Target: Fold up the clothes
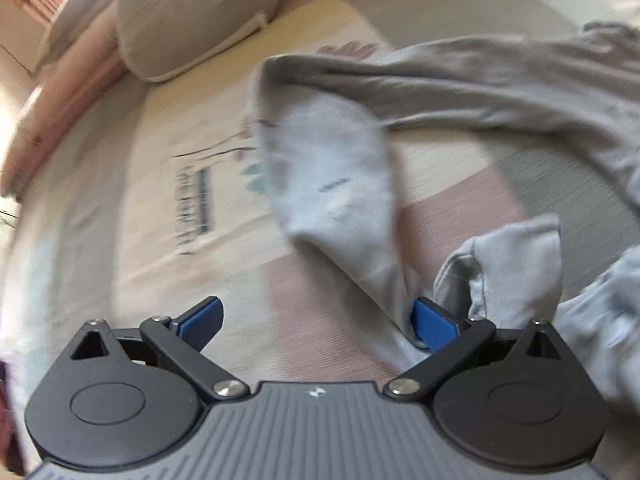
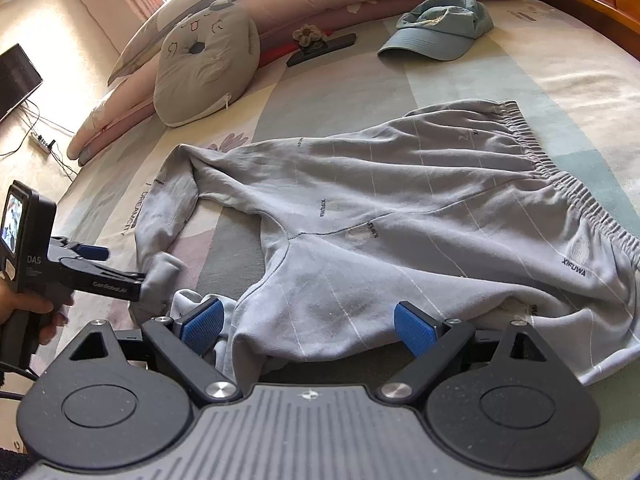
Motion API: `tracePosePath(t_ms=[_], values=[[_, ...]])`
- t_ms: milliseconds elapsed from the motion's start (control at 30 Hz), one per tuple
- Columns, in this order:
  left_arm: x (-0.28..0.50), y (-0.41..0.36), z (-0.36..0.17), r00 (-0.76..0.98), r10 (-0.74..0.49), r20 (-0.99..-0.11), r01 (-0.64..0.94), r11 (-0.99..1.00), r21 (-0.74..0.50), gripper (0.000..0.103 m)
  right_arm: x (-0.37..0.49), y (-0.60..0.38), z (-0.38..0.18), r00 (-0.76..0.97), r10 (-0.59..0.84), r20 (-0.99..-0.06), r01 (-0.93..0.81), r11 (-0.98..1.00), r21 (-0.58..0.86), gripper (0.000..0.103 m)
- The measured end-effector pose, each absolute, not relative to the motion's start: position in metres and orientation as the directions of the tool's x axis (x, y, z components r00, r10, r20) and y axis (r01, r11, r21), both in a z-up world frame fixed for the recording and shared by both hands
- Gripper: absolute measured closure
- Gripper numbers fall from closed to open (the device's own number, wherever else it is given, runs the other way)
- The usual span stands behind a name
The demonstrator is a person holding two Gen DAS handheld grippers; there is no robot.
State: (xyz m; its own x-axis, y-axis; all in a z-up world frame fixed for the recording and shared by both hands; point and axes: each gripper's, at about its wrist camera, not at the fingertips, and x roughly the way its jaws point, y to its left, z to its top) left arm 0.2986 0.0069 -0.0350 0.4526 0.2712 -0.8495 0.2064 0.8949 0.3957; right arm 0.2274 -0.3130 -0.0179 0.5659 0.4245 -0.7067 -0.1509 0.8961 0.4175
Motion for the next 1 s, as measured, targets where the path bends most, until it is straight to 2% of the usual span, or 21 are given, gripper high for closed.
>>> tracePosePath(t_ms=[100,233,300,500,633,800,1000], values=[[0.299,0.025,-0.033,0.442,0.322,-0.837,0.178,0.883,0.434,0.002,0.229,-0.308,-0.016,0.563,0.439,-0.701,-0.174,0.891,0.418,0.008],[0.299,0.048,-0.033,0.451,0.462,-0.764,0.167,0.797,0.581,0.002,0.231,-0.297,-0.014,0.550,0.452,-0.702,-0.204,0.888,0.412,0.006],[0.301,0.062,-0.028,0.451,0.492,-0.745,0.145,0.783,0.604,0.003,0.233,-0.293,-0.014,0.544,0.454,-0.705,-0.210,0.888,0.410,0.006],[0.305,0.064,0.010,0.505,0.271,-0.820,0.118,0.919,0.376,0.003,0.233,-0.281,-0.011,0.540,0.449,-0.711,-0.217,0.891,0.398,0.006],[0.310,0.034,0.008,0.523,0.129,-0.843,0.163,0.955,0.248,0.003,0.232,-0.272,-0.007,0.543,0.451,-0.708,-0.226,0.891,0.393,0.006],[0.312,0.018,-0.031,0.426,0.068,-0.902,0.131,0.982,0.136,0.003,0.226,-0.265,-0.003,0.551,0.447,-0.705,-0.230,0.893,0.387,0.006],[0.299,0.023,-0.056,0.375,0.059,-0.925,0.098,0.990,0.103,0.001,0.223,-0.272,-0.009,0.548,0.430,-0.718,-0.197,0.900,0.389,0.006]])
